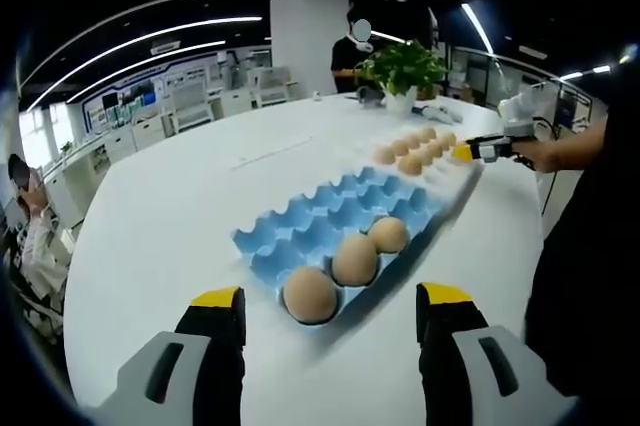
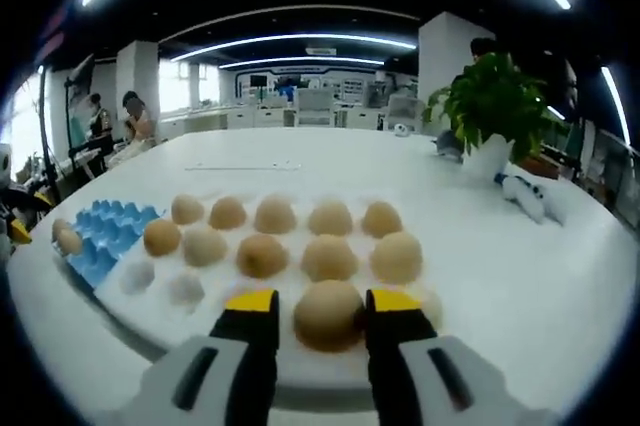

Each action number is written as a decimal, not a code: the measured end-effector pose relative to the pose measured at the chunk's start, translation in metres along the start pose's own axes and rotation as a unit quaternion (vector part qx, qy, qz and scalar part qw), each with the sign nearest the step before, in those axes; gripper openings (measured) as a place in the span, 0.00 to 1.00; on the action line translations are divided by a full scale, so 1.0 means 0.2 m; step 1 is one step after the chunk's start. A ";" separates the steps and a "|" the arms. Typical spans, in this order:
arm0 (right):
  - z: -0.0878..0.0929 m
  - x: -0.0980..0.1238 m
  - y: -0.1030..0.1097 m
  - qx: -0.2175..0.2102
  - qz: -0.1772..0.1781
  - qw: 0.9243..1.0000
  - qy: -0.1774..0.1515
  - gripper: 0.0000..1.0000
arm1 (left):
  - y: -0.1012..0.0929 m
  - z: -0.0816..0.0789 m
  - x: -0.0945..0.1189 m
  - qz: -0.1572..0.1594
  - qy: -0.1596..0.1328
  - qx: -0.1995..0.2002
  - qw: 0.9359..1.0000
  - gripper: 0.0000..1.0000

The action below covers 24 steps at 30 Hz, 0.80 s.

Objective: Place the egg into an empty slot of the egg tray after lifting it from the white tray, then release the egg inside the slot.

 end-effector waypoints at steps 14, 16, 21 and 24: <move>0.02 0.00 0.04 0.014 -0.023 1.000 0.003 0.40 | -0.01 -0.06 -0.02 -0.002 -0.019 0.015 1.000 0.76; 0.02 0.00 0.02 0.025 -0.016 1.000 0.003 0.35 | -0.01 -0.06 -0.03 -0.004 -0.019 0.011 1.000 0.76; 0.01 0.01 0.02 0.019 -0.016 1.000 0.002 0.30 | -0.02 -0.07 -0.04 -0.005 -0.027 0.019 0.999 0.76; -0.03 0.02 0.05 0.000 -0.034 0.999 -0.019 0.25 | -0.03 -0.08 -0.04 -0.006 -0.029 0.022 0.999 0.77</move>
Point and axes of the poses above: the point that each gripper's makers call its tool centre point, and the gripper's own axes: x roughly backward along the fingers, y roughly to its left, z roughly out of its underside, the point moved 2 cm from there along x, roughly backward along the fingers, and after that the axes turned 3 degrees about z, right-handed, at the moved point
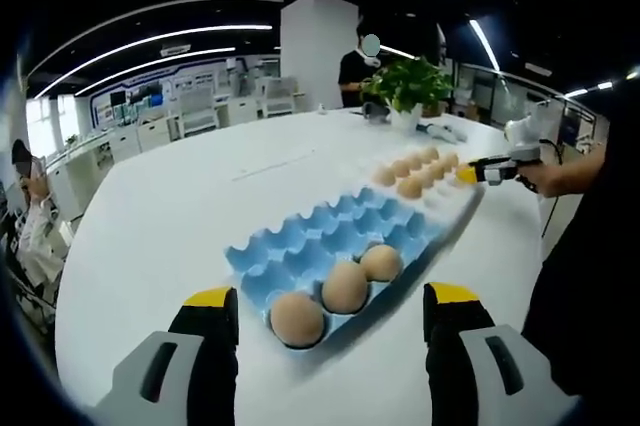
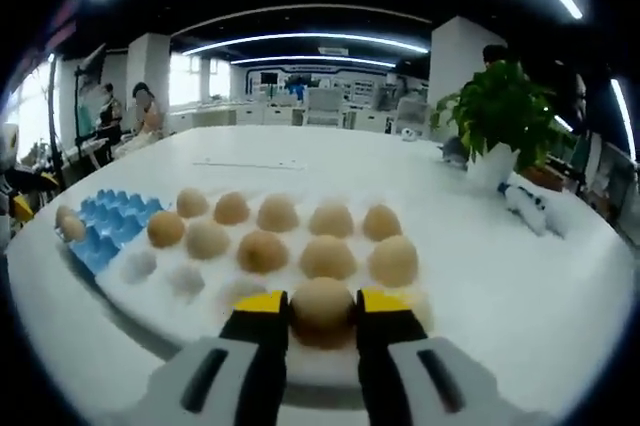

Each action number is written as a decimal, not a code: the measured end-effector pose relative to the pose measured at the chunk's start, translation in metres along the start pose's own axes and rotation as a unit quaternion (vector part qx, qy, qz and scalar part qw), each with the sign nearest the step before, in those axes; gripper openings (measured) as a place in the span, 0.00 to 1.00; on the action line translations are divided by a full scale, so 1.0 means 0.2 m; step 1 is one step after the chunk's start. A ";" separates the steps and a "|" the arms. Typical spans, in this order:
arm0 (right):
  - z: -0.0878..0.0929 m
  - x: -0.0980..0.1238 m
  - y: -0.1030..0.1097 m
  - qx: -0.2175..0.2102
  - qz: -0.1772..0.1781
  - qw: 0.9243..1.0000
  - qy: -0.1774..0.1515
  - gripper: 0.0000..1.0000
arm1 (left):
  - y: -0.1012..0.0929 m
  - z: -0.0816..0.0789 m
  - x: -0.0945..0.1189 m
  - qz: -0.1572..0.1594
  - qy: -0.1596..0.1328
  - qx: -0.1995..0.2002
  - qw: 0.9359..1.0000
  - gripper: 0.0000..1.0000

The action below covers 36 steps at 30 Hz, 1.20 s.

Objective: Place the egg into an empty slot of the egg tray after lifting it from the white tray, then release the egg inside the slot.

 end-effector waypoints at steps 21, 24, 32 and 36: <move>0.02 0.01 -0.04 0.001 0.000 1.000 0.022 0.25 | -0.02 0.01 -0.01 0.006 0.012 -0.010 1.000 0.74; -0.06 0.03 -0.06 0.002 0.007 1.000 -0.009 0.25 | -0.01 0.01 -0.01 0.005 0.010 -0.008 1.000 0.74; -0.15 0.07 -0.01 -0.009 -0.012 1.000 -0.025 0.25 | -0.01 0.01 -0.02 0.005 0.010 -0.008 1.000 0.75; -0.17 0.08 0.10 -0.010 -0.039 0.999 -0.029 0.25 | -0.01 0.01 -0.02 0.005 0.010 -0.007 1.000 0.75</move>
Point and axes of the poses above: the point that each gripper's makers call its tool centre point, and the gripper's own axes: x roughly backward along the fingers, y roughly to its left, z roughly out of its underside, the point moved 2 cm from there along x, roughly backward along the fingers, and after that the axes turned 3 degrees about z, right-handed, at the moved point
